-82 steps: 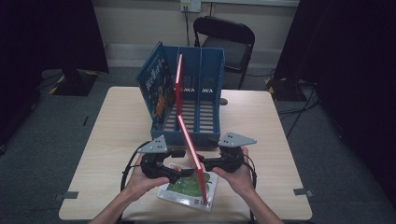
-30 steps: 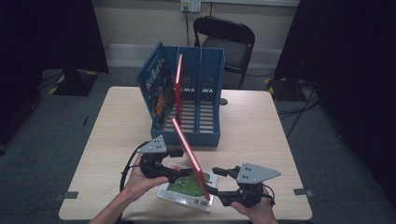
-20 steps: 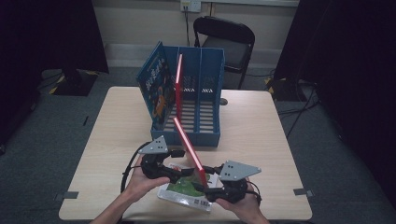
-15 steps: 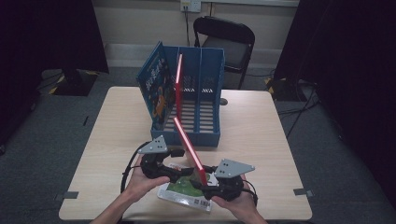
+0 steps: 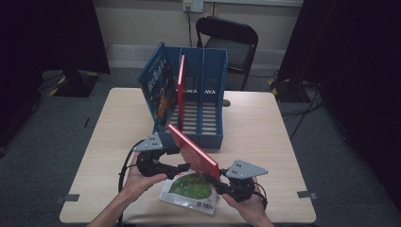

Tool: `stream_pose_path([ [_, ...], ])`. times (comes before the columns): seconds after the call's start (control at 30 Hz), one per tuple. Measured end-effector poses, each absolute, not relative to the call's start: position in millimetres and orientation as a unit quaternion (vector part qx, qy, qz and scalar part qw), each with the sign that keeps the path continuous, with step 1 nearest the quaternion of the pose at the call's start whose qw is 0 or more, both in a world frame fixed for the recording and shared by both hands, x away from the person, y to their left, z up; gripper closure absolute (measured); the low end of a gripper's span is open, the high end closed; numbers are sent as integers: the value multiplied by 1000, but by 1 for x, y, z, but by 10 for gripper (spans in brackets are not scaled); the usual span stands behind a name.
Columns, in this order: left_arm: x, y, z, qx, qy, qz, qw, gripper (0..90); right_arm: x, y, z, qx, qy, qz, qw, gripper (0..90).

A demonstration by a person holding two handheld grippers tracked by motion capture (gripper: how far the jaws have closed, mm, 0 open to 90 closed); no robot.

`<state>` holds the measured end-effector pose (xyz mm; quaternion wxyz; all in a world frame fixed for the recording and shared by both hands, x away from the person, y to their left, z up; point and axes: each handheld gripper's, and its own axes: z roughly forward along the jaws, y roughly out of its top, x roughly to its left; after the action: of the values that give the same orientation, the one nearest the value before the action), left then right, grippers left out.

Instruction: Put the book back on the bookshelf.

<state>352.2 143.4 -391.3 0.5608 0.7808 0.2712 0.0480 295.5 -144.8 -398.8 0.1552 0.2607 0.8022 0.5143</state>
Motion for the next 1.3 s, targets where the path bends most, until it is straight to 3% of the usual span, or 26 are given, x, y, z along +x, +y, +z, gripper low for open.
stream_pose_path([
  [0.3, 366, 152, -398, 779, 302, 82, 544, 198, 308, -164, -400, 259, 800, 517, 160, 769],
  [0.47, 380, 143, -402, 788, 293, 70, 537, 187, 312, -167, -400, 255, 801, 518, 162, 785],
  [0.6, 390, 134, -402, 797, 276, 52, 535, 250, 315, -168, -399, 254, 800, 517, 168, 796],
  [0.77, 385, 130, -399, 803, 277, 101, 518, 287, 318, -165, -397, 250, 798, 521, 171, 799],
  [1.3, 376, 177, -397, 777, 314, 123, 532, 337, 342, -126, -405, 213, 802, 543, 131, 786],
])
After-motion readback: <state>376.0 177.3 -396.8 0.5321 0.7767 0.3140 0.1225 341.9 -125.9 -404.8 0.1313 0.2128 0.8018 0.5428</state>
